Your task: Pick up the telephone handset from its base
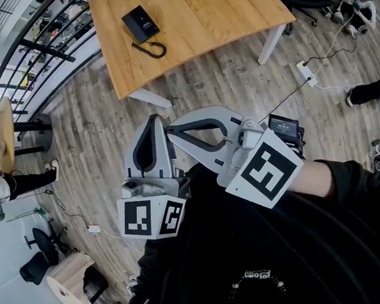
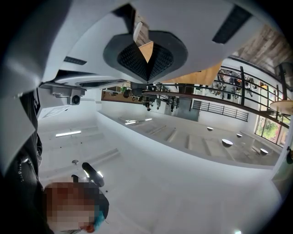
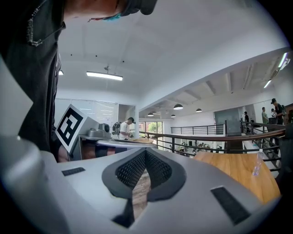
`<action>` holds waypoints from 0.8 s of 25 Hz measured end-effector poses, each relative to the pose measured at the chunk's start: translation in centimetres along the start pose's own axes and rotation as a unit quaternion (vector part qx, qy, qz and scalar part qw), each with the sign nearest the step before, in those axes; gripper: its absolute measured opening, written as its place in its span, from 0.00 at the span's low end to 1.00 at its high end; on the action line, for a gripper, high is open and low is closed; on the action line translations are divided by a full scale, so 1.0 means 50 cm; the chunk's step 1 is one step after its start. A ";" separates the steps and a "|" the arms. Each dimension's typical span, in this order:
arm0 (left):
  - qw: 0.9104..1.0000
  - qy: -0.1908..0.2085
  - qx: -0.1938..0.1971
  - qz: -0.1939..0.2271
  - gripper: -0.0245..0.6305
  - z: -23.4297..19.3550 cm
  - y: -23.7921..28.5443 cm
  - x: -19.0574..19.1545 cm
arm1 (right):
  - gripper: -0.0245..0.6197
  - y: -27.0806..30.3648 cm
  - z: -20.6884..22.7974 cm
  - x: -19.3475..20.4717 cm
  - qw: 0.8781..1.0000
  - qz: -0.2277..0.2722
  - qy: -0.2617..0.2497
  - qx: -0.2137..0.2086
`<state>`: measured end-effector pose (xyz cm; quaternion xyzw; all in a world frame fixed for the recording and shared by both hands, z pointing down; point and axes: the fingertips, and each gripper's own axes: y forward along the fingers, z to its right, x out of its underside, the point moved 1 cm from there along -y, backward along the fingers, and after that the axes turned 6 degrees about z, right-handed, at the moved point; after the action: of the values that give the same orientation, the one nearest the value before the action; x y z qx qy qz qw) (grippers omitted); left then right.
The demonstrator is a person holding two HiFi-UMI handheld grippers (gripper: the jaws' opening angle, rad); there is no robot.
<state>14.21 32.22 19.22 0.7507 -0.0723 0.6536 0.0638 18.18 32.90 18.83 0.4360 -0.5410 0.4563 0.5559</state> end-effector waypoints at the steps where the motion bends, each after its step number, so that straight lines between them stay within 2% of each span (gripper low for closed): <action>1: 1.000 -0.001 0.000 0.000 0.04 0.000 0.003 0.001 | 0.06 0.000 0.002 0.001 1.000 -0.002 0.001 -0.001; 13: 1.000 -0.021 0.010 -0.017 0.04 0.032 0.060 0.028 | 0.06 -0.038 0.063 0.016 1.000 0.004 0.021 0.021; 17: 0.999 -0.035 -0.002 -0.025 0.04 0.033 0.085 0.038 | 0.06 -0.064 0.107 0.020 0.998 0.016 0.040 0.046; 20: 0.999 -0.029 -0.005 -0.034 0.04 0.048 0.099 0.045 | 0.06 -0.084 0.115 0.031 0.997 0.013 0.056 0.041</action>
<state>15.90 26.85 21.12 0.7710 -0.0523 0.6286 0.0878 21.10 26.48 20.64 0.4253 -0.4950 0.5092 0.5611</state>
